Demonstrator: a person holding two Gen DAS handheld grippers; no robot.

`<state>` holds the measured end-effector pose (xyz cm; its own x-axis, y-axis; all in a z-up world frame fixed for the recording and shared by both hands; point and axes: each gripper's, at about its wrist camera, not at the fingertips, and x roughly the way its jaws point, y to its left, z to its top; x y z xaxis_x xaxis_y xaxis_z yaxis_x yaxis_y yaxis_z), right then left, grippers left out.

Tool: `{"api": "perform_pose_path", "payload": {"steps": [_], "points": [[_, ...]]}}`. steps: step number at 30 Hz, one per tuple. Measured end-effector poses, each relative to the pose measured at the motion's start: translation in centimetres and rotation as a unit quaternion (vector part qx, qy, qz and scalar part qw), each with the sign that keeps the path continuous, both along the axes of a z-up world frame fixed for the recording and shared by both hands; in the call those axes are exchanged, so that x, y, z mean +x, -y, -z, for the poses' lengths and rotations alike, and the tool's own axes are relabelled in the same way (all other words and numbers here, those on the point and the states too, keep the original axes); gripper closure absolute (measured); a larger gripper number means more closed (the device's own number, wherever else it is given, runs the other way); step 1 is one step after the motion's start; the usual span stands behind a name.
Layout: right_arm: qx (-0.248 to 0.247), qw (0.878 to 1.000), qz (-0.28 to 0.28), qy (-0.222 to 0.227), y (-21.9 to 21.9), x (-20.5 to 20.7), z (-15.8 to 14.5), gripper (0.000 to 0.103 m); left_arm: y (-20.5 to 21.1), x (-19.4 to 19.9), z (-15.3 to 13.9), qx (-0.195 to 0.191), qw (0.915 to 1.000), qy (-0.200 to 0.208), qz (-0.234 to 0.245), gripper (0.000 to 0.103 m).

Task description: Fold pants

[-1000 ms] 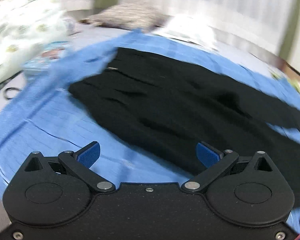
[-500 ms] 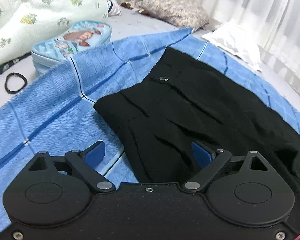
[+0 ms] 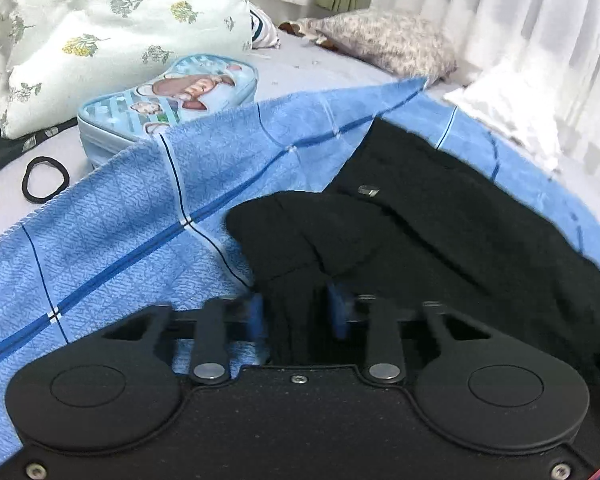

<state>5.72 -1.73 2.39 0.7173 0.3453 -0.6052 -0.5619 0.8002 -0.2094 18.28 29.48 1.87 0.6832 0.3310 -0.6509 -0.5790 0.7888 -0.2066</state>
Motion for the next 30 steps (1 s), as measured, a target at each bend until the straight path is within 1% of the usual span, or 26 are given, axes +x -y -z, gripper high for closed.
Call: {"api": "perform_pose_path", "payload": {"steps": [1, 2, 3, 5, 9, 11, 13, 15, 17, 19, 22, 27, 29, 30], "points": [[-0.002, 1.000, -0.001, 0.001, -0.2, 0.1, -0.1, 0.093, 0.2, -0.3, -0.4, 0.012, 0.9999, 0.000, -0.003, 0.090], [-0.006, 1.000, -0.005, 0.004, -0.3, -0.1, -0.2, 0.097, 0.4, -0.6, -0.9, 0.029, 0.9996, 0.001, -0.004, 0.090], [-0.008, 1.000, -0.008, 0.009, -0.3, -0.3, -0.4, 0.099, 0.6, -0.9, -1.4, 0.041, 0.9992, 0.004, -0.002, 0.090], [-0.007, 1.000, -0.015, 0.015, 0.0, -1.1, -0.9, 0.099, 0.8, -1.7, -2.5, 0.058, 0.9983, 0.009, 0.003, 0.090], [0.013, 0.999, -0.030, 0.013, 0.7, -2.9, -2.8, 0.100, 1.5, -3.3, -4.5, 0.092, 0.9957, 0.007, 0.005, 0.091], [0.023, 0.999, -0.031, 0.016, 1.1, -3.7, -3.8, 0.100, 1.9, -4.2, -5.4, 0.104, 0.9946, 0.002, 0.006, 0.091], [0.037, 0.999, -0.031, 0.013, 1.7, -4.5, -4.8, 0.100, 2.1, -5.6, -6.0, 0.106, 0.9944, 0.000, 0.005, 0.091], [0.054, 0.998, -0.031, -0.005, 2.2, -4.8, -5.7, 0.100, 2.3, -7.2, -6.6, 0.108, 0.9942, 0.001, 0.006, 0.091], [0.069, 0.997, -0.037, -0.025, 2.8, -5.6, -6.0, 0.100, 2.3, -8.8, -7.0, 0.112, 0.9937, -0.001, 0.008, 0.091], [0.077, 0.995, -0.043, -0.037, 3.3, -6.5, -5.8, 0.099, 2.4, -10.2, -6.7, 0.110, 0.9938, -0.006, 0.009, 0.091], [0.074, 0.995, -0.044, -0.049, 3.6, -7.5, -4.8, 0.099, 2.4, -11.8, -5.2, 0.104, 0.9943, -0.020, 0.005, 0.090], [0.072, 0.993, -0.040, -0.081, 4.1, -7.9, -2.9, 0.099, 2.6, -11.6, -2.1, 0.111, 0.9922, -0.057, 0.000, 0.089], [0.071, 0.993, -0.040, -0.086, 4.4, -7.9, -2.4, 0.097, 2.8, -11.3, -1.3, 0.113, 0.9911, -0.070, -0.002, 0.086], [0.072, 0.993, -0.040, -0.087, 4.6, -8.0, -2.3, 0.093, 2.9, -11.2, -1.1, 0.116, 0.9902, -0.077, -0.005, 0.080]]}}
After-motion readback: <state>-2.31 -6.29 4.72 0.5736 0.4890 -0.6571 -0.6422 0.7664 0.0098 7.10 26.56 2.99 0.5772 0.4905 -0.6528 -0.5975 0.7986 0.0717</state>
